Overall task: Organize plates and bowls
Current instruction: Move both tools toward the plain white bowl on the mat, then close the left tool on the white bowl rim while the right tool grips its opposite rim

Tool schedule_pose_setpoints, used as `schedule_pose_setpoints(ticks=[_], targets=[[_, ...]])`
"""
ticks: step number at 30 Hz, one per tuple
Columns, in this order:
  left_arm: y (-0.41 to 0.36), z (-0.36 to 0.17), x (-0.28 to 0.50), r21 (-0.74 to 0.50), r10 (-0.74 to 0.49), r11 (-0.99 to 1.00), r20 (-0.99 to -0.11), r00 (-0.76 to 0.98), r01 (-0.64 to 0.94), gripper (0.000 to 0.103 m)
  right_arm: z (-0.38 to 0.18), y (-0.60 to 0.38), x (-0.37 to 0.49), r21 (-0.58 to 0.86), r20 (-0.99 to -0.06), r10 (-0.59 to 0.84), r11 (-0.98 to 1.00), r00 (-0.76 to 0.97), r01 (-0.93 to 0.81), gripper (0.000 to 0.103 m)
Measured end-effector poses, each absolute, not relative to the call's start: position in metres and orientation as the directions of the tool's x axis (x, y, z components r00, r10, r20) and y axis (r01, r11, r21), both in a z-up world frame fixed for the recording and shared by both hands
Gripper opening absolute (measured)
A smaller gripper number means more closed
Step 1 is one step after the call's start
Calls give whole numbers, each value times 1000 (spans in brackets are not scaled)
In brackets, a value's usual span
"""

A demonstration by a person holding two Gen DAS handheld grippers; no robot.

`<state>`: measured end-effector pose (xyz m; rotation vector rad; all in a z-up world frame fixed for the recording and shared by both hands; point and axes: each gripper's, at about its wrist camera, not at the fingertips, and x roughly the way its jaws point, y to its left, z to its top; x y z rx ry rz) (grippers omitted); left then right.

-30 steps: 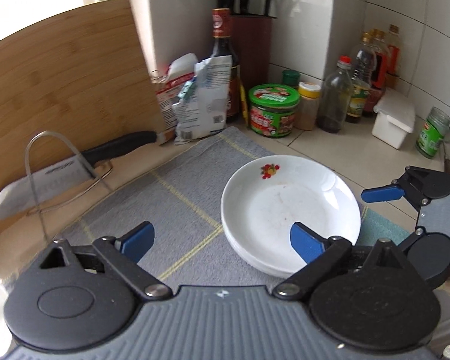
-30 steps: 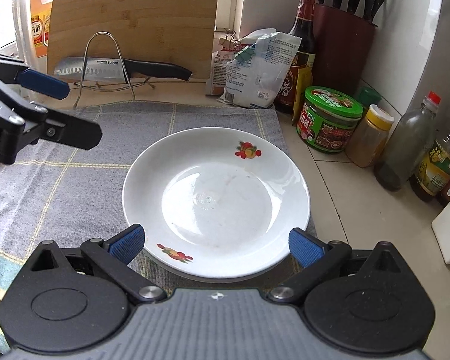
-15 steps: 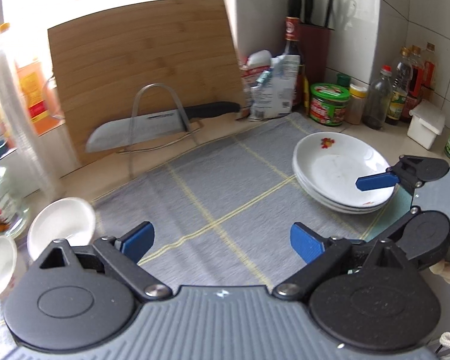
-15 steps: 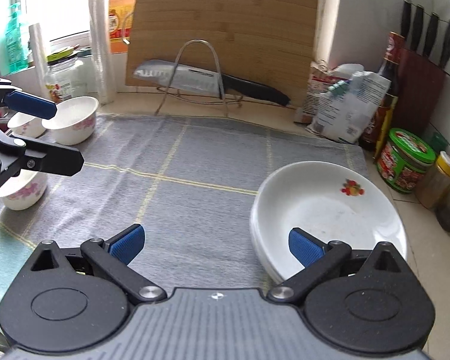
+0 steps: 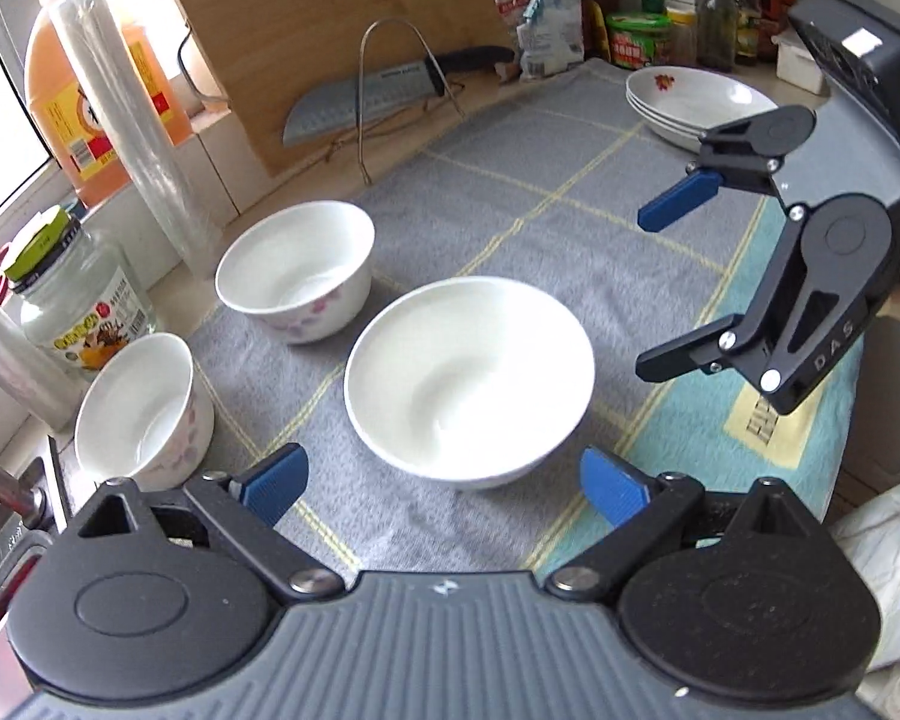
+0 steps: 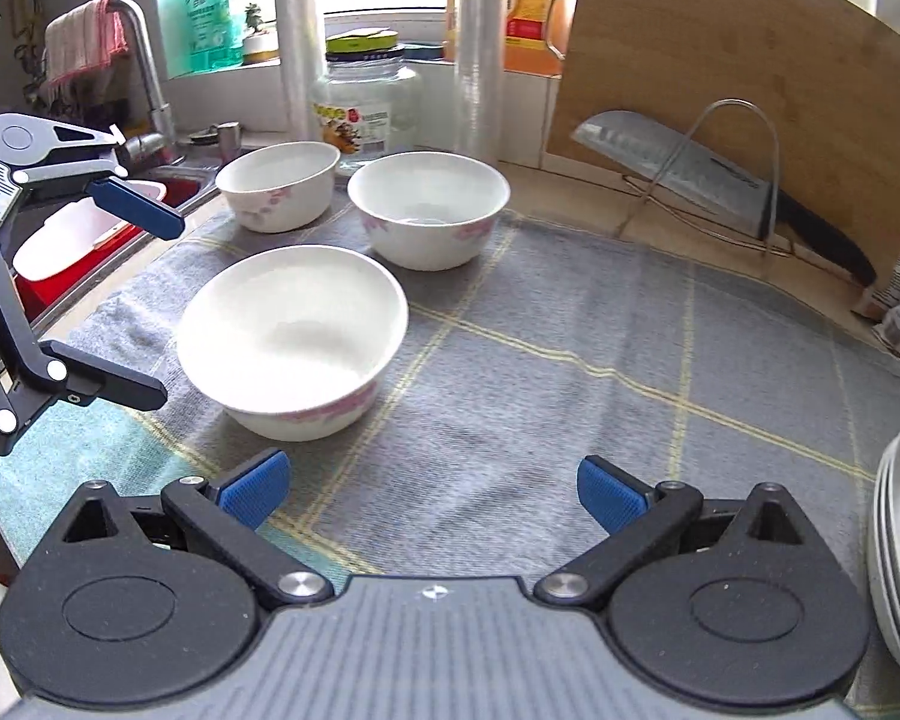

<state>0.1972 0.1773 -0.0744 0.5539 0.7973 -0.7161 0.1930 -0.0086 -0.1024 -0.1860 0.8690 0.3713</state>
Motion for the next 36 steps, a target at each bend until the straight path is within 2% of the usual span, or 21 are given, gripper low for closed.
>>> schedule_pose_setpoints(ticks=[12, 18, 25, 29, 36], targets=[[182, -99, 227, 175, -449, 407, -817, 363, 897, 96, -120, 37, 218, -79, -828, 247, 837, 504, -541, 103], [178, -103, 233, 181, -475, 309, -821, 316, 934, 91, -122, 45, 226, -95, -836, 275, 781, 476, -618, 103], [175, -97, 236, 172, -519, 229, -811, 270, 958, 89, -120, 50, 228, -92, -840, 306, 733, 447, -674, 92], [172, -96, 235, 201, -515, 182, -814, 267, 963, 82, -119, 52, 228, -97, -839, 314, 716, 443, -691, 89], [171, -95, 240, 189, -514, 188, -818, 260, 964, 82, -117, 55, 226, -108, -839, 314, 705, 445, -701, 86]])
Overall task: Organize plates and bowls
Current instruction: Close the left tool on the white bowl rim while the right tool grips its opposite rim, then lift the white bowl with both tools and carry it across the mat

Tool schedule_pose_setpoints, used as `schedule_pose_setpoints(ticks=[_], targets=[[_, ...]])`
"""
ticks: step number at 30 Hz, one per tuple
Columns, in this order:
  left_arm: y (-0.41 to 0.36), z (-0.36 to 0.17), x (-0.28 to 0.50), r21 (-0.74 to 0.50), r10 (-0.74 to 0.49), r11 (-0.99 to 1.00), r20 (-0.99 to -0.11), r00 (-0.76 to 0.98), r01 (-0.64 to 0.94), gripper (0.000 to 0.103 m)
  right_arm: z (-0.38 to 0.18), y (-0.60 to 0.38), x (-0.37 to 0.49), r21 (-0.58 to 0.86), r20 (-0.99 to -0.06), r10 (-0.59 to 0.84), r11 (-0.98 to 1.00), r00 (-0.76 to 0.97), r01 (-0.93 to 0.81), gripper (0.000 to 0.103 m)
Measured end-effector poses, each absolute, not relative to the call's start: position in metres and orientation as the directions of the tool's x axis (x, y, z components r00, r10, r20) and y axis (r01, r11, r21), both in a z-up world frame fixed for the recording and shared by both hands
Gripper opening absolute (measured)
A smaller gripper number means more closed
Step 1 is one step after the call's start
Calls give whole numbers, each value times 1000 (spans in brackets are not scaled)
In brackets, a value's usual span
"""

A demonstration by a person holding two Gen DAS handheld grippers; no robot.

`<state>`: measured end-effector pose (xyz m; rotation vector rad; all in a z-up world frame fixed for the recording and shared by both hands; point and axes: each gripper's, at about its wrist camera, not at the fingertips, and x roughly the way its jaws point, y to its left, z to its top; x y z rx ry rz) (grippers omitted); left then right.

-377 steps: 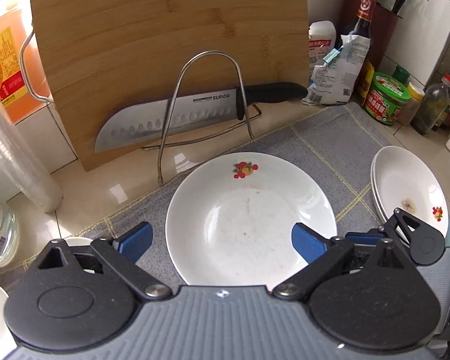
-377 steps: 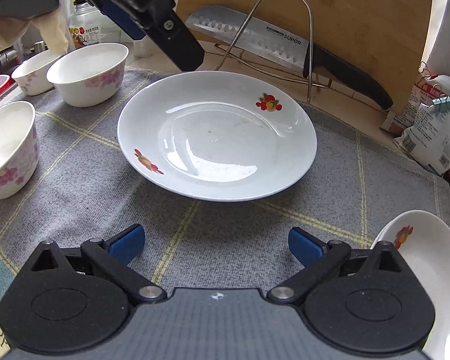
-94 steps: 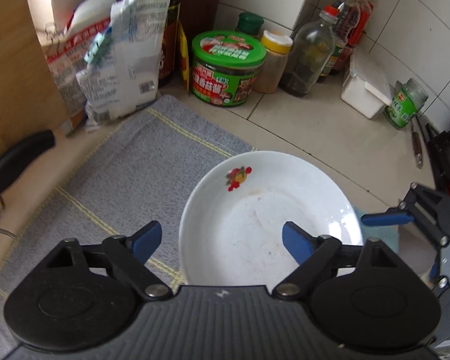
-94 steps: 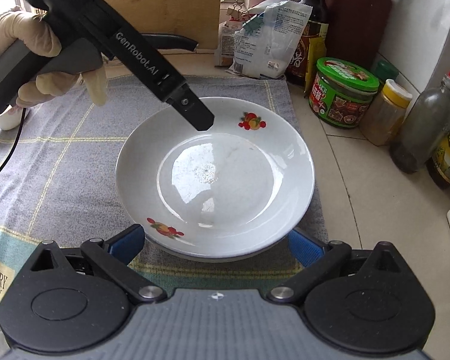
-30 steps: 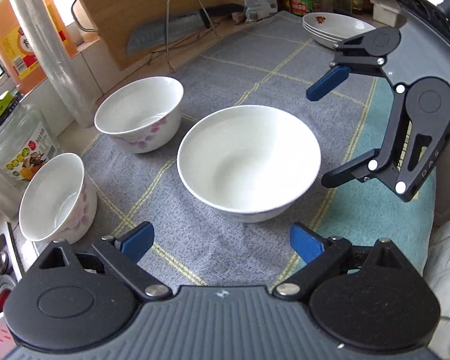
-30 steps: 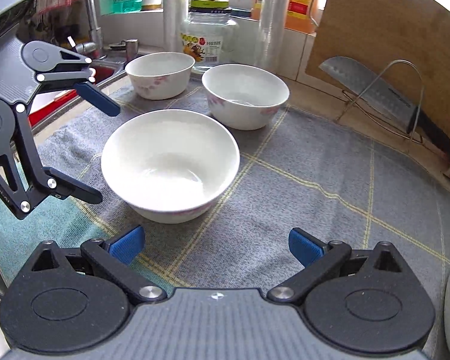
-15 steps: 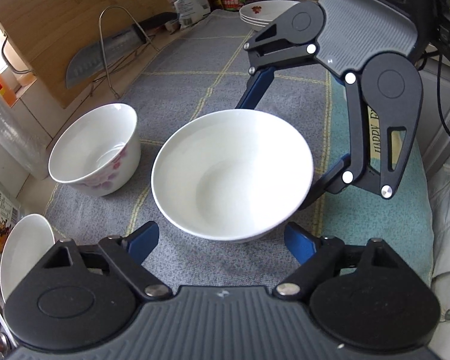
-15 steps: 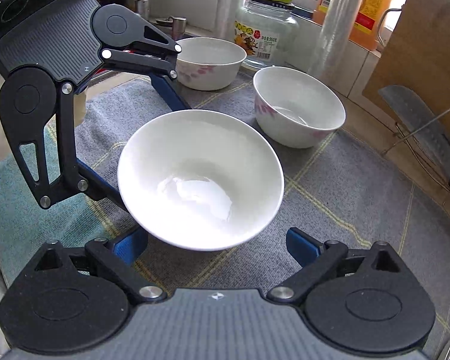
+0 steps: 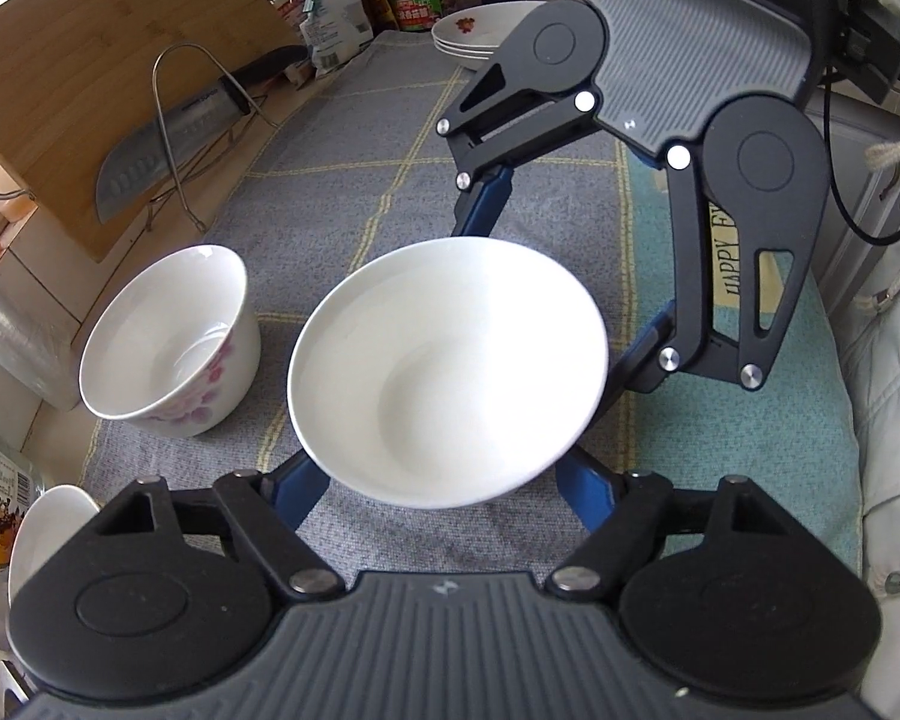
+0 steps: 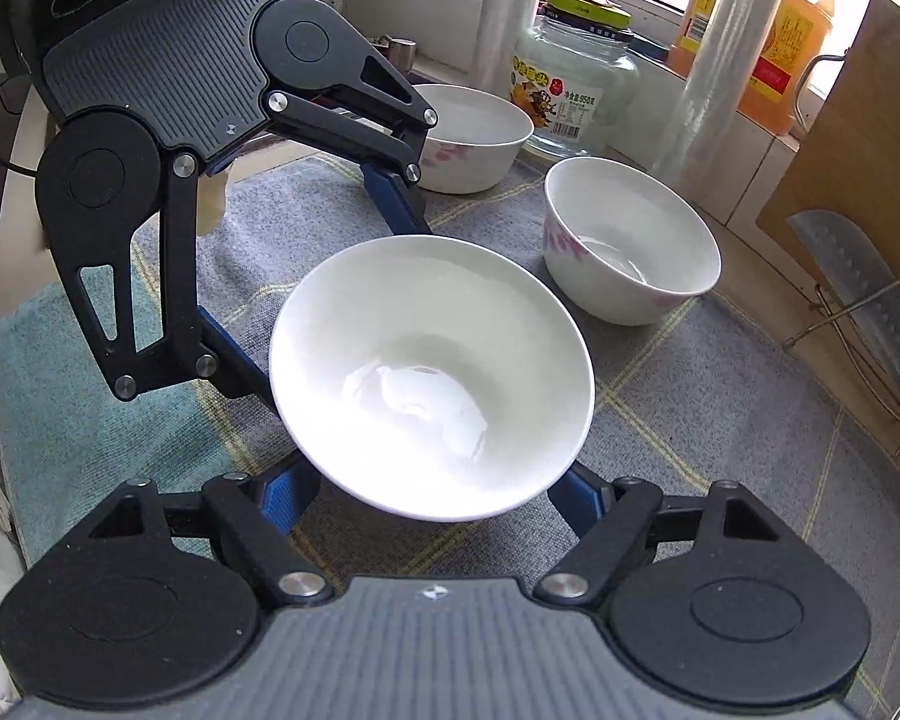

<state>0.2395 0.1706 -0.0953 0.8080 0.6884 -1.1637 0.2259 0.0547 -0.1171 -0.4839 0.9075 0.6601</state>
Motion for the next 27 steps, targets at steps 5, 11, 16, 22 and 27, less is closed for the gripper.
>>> schedule_pose_setpoints(ticks=[5, 11, 16, 22, 27], targets=[[165, -92, 239, 196, -511, 192, -817, 268, 962, 82, -115, 53, 224, -116, -835, 311, 706, 453, -699, 86], [154, -84, 237, 197, -520, 187, -811, 267, 962, 82, -106, 43, 215, -135, -826, 305, 710, 474, -691, 86], [133, -80, 234, 201, -535, 169, -804, 261, 965, 82, -101, 24, 207, -144, -826, 286, 724, 485, -674, 86], [97, -80, 231, 194, -558, 136, -795, 237, 972, 82, -98, -10, 198, -153, -833, 251, 752, 493, -641, 86], [68, -79, 229, 189, -580, 100, -786, 212, 977, 82, -95, -41, 189, -159, -837, 222, 776, 500, -610, 86]])
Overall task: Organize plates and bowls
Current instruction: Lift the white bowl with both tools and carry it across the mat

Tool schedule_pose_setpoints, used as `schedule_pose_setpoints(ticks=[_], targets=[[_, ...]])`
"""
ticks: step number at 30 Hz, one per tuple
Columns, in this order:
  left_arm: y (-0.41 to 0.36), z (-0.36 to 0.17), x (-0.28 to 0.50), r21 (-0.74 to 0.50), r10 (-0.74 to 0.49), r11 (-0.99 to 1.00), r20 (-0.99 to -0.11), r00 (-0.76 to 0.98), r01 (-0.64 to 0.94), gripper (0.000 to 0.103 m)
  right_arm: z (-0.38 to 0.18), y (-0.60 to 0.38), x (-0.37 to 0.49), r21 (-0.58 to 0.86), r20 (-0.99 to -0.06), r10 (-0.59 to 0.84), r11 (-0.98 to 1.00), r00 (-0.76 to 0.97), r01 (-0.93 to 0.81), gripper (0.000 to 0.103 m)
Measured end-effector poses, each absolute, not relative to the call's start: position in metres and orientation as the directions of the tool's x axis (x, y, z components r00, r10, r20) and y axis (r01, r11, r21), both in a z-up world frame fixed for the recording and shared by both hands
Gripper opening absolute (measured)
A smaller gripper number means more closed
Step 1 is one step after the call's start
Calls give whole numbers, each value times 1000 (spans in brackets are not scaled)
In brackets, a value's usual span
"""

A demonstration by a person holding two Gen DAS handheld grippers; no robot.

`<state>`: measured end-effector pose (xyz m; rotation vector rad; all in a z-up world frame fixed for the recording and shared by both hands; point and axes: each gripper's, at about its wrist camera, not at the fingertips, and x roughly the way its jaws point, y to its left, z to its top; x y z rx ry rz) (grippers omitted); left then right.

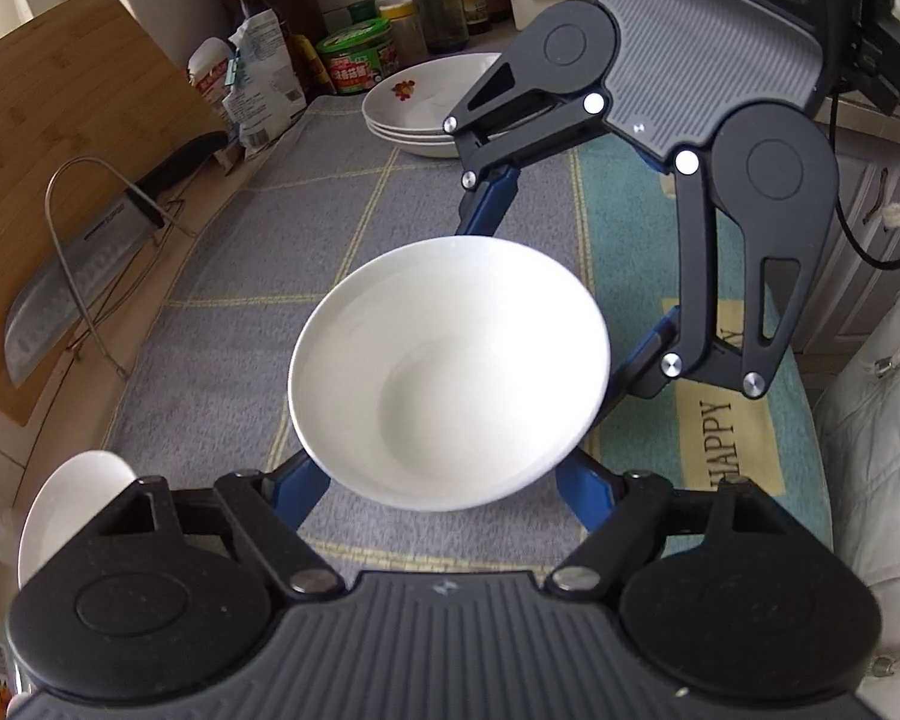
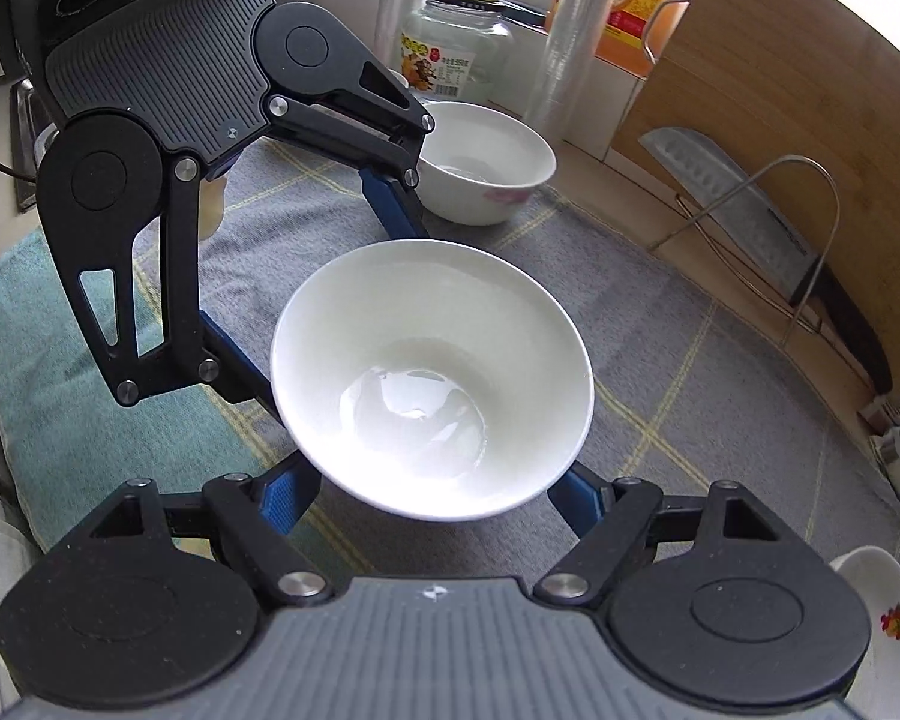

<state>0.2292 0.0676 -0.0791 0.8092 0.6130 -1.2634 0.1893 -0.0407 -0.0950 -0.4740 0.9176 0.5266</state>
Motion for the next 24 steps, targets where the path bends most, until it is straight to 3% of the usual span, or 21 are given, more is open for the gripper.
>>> schedule_pose_setpoints(ticks=[24], targets=[[6, -87, 243, 158, -577, 93, -796, 183, 983, 82, -108, -94, 189, -163, -840, 183, 813, 511, -558, 86]])
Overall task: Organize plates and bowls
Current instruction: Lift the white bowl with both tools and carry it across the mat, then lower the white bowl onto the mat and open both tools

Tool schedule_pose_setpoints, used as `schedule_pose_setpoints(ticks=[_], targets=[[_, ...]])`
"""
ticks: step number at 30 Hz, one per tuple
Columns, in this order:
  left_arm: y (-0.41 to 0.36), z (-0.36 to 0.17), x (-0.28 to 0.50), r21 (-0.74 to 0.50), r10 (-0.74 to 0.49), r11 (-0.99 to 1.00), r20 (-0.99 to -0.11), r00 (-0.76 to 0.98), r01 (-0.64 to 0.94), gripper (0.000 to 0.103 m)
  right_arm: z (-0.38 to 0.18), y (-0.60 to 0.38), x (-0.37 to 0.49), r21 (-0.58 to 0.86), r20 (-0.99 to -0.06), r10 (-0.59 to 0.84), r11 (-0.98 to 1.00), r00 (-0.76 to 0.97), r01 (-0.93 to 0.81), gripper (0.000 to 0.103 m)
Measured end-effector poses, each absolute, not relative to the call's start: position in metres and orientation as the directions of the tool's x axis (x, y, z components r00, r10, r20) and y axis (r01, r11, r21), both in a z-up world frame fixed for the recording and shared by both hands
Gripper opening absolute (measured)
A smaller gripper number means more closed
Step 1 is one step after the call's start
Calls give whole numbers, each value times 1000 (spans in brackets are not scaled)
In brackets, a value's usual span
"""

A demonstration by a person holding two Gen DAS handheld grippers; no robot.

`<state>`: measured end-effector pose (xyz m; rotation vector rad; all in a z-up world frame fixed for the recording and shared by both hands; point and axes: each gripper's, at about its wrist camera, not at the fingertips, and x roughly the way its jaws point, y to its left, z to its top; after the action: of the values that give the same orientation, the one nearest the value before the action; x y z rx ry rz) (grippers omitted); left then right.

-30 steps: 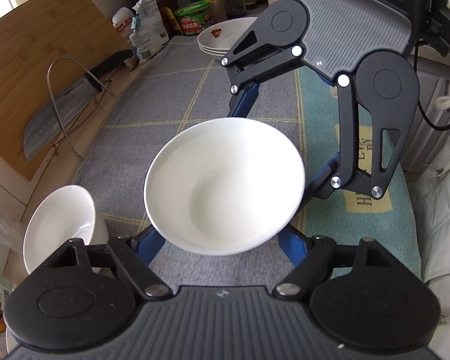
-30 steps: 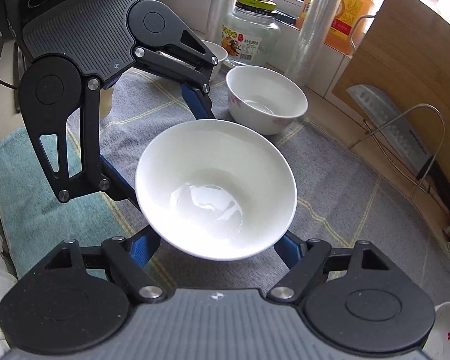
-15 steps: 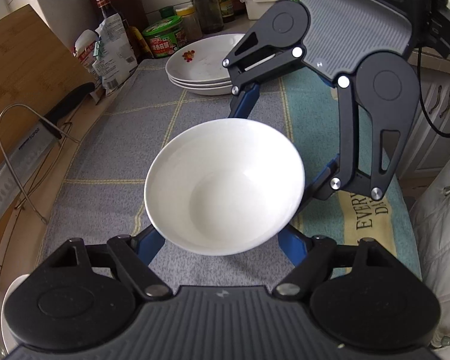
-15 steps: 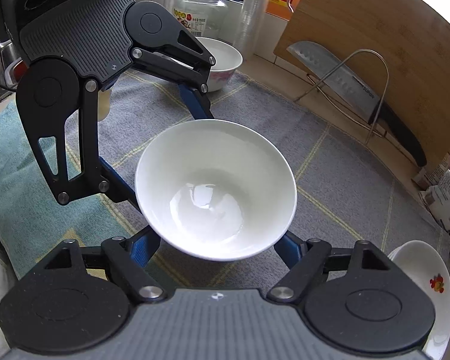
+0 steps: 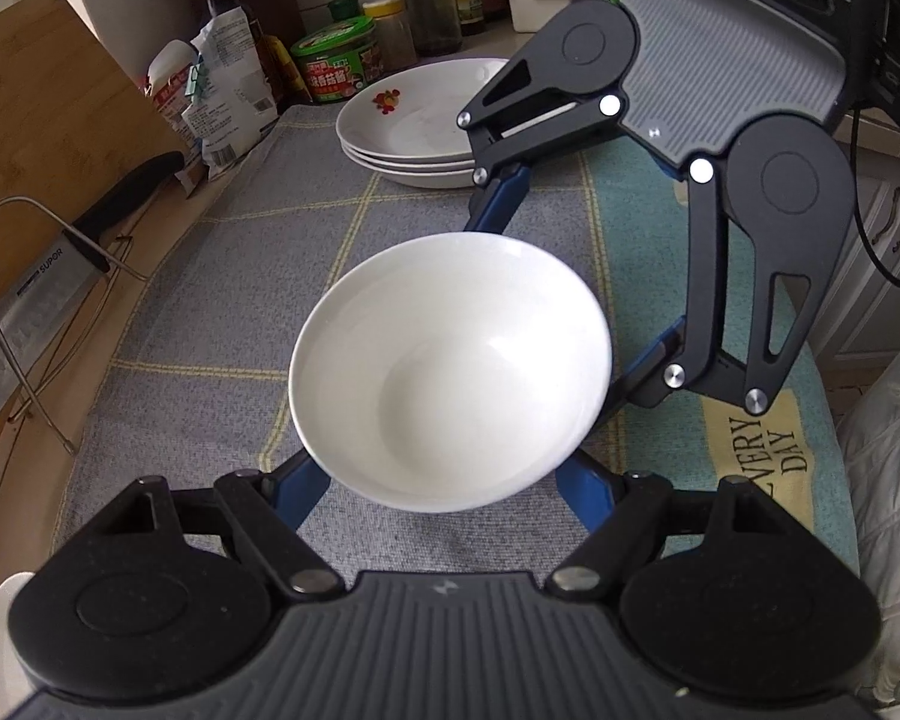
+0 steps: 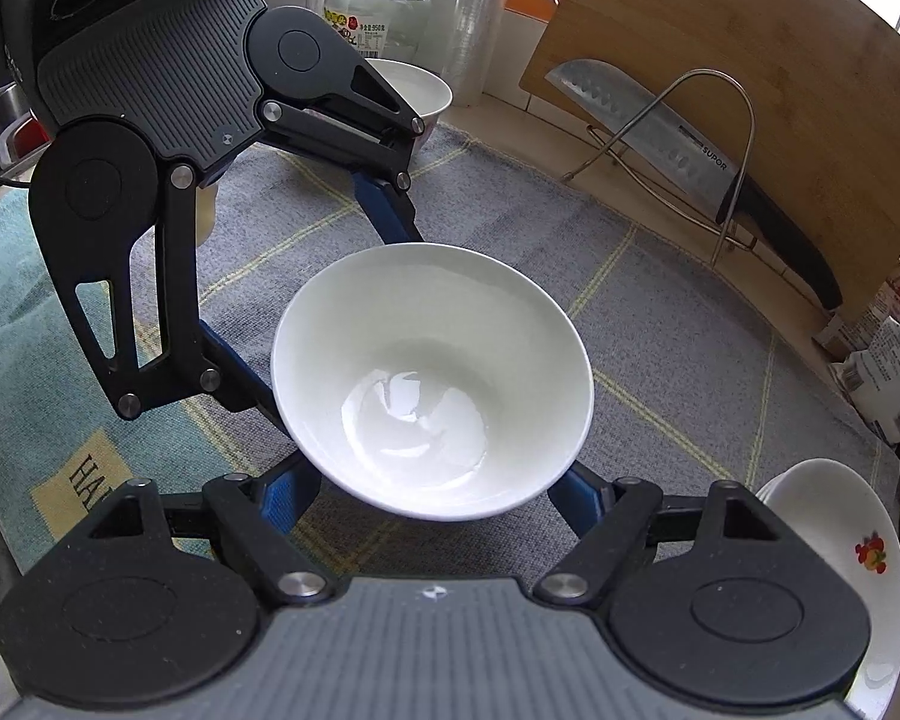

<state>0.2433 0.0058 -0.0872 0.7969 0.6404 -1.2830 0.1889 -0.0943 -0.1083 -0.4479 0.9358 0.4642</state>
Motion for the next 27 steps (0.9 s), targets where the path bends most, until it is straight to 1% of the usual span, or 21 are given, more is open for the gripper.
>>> schedule_pose_setpoints(ticks=[4, 6, 7, 8, 11, 16, 22, 27], targets=[[7, -87, 245, 137, -582, 114, -793, 178, 984, 82, -110, -94, 192, -149, -840, 188, 822, 510, -550, 86], [7, -88, 246, 127, -571, 131, -801, 180, 983, 86, -109, -96, 192, -129, -843, 196, 831, 502, -541, 89], [7, -88, 249, 101, -560, 143, -812, 165, 984, 89, -110, -97, 193, -118, -843, 199, 837, 499, -534, 97], [8, -88, 250, 76, -556, 159, -817, 153, 984, 89, -110, -97, 193, -114, -841, 201, 842, 502, -528, 103], [13, -88, 252, 31, -552, 203, -822, 141, 979, 94, -108, -97, 191, -97, -838, 212, 849, 503, -519, 103], [28, -85, 247, 13, -557, 256, -815, 158, 967, 94, -107, -96, 186, -105, -837, 195, 860, 512, -500, 103], [42, -76, 237, 21, -548, 364, -804, 232, 931, 94, -102, -95, 183, -87, -826, 185, 891, 533, -445, 103], [48, -71, 231, 50, -491, 492, -808, 324, 869, 94, -96, -95, 176, -84, -810, 164, 918, 563, -388, 103]])
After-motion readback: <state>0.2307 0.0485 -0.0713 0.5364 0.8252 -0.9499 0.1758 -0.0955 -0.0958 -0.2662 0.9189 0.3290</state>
